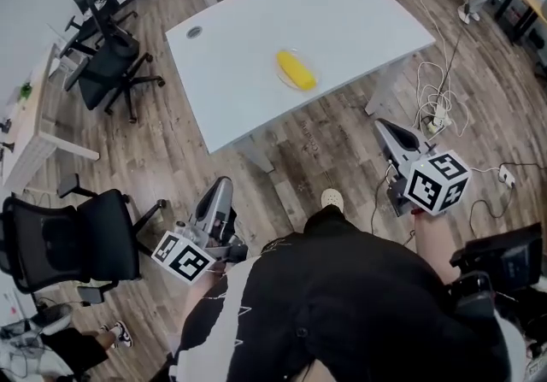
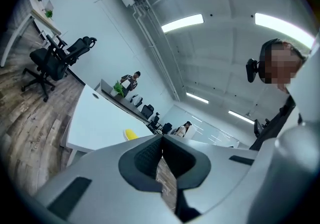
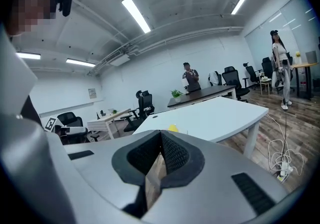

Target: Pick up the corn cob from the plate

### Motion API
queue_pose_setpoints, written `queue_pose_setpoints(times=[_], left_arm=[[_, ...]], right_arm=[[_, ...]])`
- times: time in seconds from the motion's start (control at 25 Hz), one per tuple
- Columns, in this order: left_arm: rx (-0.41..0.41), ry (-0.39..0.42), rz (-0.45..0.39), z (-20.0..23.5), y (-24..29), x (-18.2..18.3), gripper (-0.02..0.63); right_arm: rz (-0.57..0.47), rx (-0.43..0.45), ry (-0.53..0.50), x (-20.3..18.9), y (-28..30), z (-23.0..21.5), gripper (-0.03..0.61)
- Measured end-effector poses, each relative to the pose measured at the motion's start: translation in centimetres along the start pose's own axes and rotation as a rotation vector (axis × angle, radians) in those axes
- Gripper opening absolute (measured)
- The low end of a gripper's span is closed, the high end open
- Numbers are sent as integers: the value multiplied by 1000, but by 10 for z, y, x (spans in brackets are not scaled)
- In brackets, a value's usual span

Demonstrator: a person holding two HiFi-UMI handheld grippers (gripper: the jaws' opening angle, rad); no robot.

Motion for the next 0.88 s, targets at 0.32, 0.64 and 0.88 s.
queue_pose_setpoints(times=[0.32,0.64,0.88], left_arm=[[63,-11,-7,16,67,10,13],[111,-41,-50,22,143,29,14],[186,-21,-79,23,179,28,13]], right_arm=[[35,132,-53,27,62,-30,14],[102,168,-99,71,110,-94,14],[138,234,-85,77,142,-128,14]])
Point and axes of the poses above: the fingertips, and each gripper's own axes: y forward along the fingers, z to its left, x out of its top, the point moved 8 cm from there along -y, backward along the fingers, and after that the axes turned 5 degrees about z, right-handed, at the moved point
